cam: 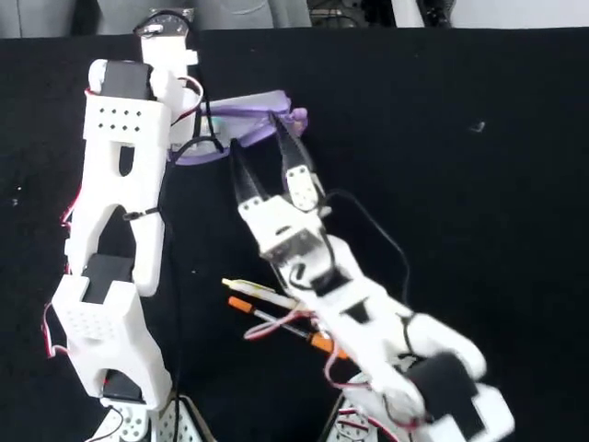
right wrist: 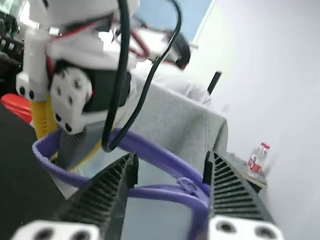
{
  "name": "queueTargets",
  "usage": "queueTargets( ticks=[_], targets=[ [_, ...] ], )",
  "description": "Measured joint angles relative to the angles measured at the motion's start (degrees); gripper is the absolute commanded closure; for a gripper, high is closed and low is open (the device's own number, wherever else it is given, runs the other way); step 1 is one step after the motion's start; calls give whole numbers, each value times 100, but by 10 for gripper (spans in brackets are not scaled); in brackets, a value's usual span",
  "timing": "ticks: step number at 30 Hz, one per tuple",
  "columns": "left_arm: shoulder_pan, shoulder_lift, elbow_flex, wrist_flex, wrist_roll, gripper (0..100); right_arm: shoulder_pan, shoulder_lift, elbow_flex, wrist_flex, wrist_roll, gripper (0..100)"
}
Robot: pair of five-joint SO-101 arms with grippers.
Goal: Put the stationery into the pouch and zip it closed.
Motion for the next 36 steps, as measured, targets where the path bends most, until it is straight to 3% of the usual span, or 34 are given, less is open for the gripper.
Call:
queueTargets(
  ticks=[3,6,10,18,25,32,36],
  targets=[
    [-35,0,0,0,0,971,-9,-686,457,273,0,793],
    [-176,0,0,0,0,971,9,-1477,563,1248,9,793],
    [-457,-9,0,0,0,971,299,-2716,519,3411,-35,793],
    [-958,-9,0,0,0,971,993,-5248,-44,8070,-1213,793],
    [-1240,-9,-9,0,0,971,1046,-6198,-800,11112,-1776,790],
    [-1424,-9,-9,0,9,971,1046,-4914,-1213,11560,-2356,789],
    [-1433,-18,-9,0,9,971,1046,-3455,-1723,11560,-3156,789]
  ],
)
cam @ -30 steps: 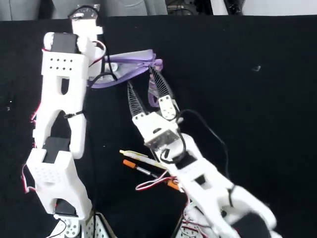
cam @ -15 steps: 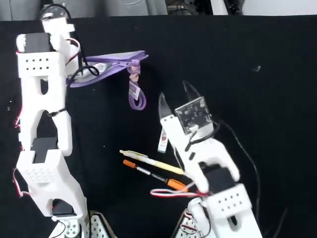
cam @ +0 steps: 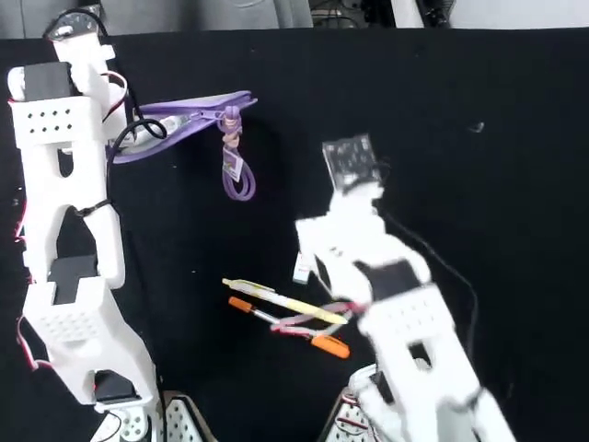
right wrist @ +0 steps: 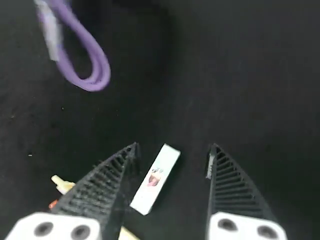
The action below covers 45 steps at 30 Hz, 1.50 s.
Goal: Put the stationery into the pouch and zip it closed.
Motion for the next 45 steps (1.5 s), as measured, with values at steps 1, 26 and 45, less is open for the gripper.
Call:
queueTargets(
  ticks=[1,26,45],
  targets=[
    [0,0,0,0,0,971,-9,396,-158,0,-246,789],
    [-9,0,0,0,0,971,-26,5626,-2558,0,-2101,794],
    [114,-18,88,-9,0,971,35,6066,-2963,237,-1916,986]
  ],
)
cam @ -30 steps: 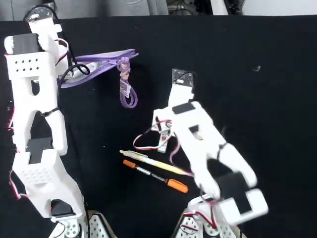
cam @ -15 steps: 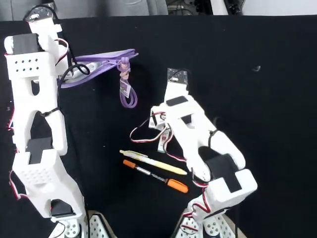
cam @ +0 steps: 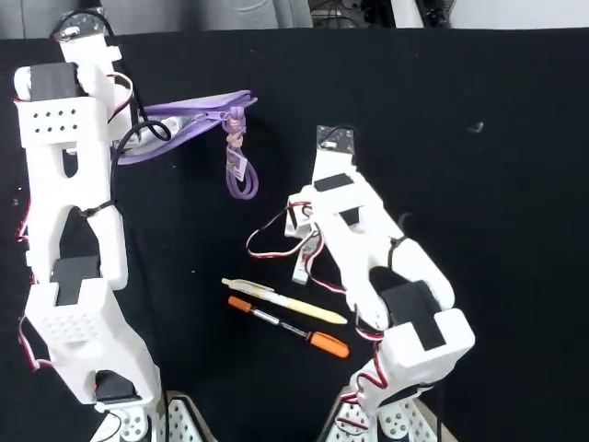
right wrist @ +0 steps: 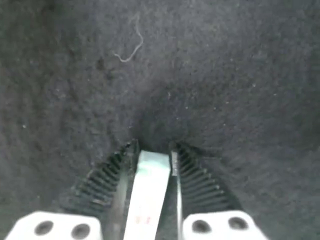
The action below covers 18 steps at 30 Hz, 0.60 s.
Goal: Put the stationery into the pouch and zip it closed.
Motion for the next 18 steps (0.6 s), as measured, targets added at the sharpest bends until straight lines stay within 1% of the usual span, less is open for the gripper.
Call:
queueTargets(
  ticks=[4,10,15,18],
  targets=[
    [0,0,0,0,0,971,79,18,-35,53,202,988],
    [9,0,0,0,0,971,484,-53,-88,149,316,987],
    [211,0,0,9,0,971,967,-905,-193,440,686,987],
    [396,0,0,18,0,971,1090,-1679,-202,448,897,987]
  ],
)
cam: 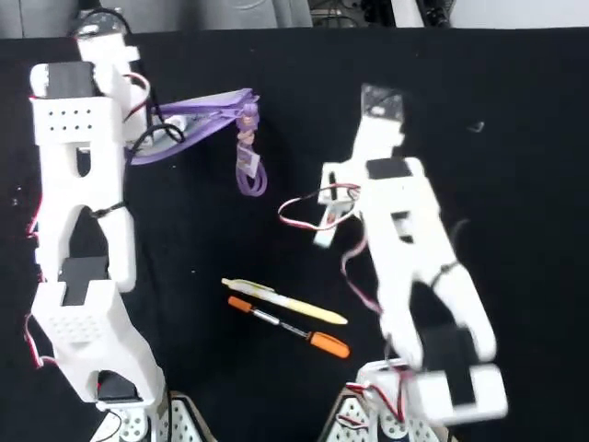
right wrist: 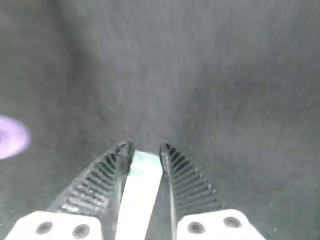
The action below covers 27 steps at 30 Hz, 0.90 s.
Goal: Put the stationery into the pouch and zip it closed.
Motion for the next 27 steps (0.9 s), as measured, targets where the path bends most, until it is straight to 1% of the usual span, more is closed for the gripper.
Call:
queueTargets(
  ticks=[5,7,10,13,16,22,25,27],
  targets=[
    [387,0,0,35,26,971,0,-1503,0,-18,185,987],
    [484,0,0,44,26,971,0,-2145,114,-229,211,987],
    [563,0,0,44,35,971,0,-3130,554,-844,211,987],
    [642,0,9,44,35,971,-88,-4044,1248,-1688,316,987],
    [677,0,9,44,35,971,-554,-4879,2127,-2760,774,987],
    [677,0,9,44,35,971,-1846,-6066,3824,-4721,1802,987],
    [686,0,9,44,35,971,-2171,-6180,4167,-5319,2119,987],
    [712,0,9,44,35,971,-2233,-6189,4264,-5688,2330,988]
  ],
)
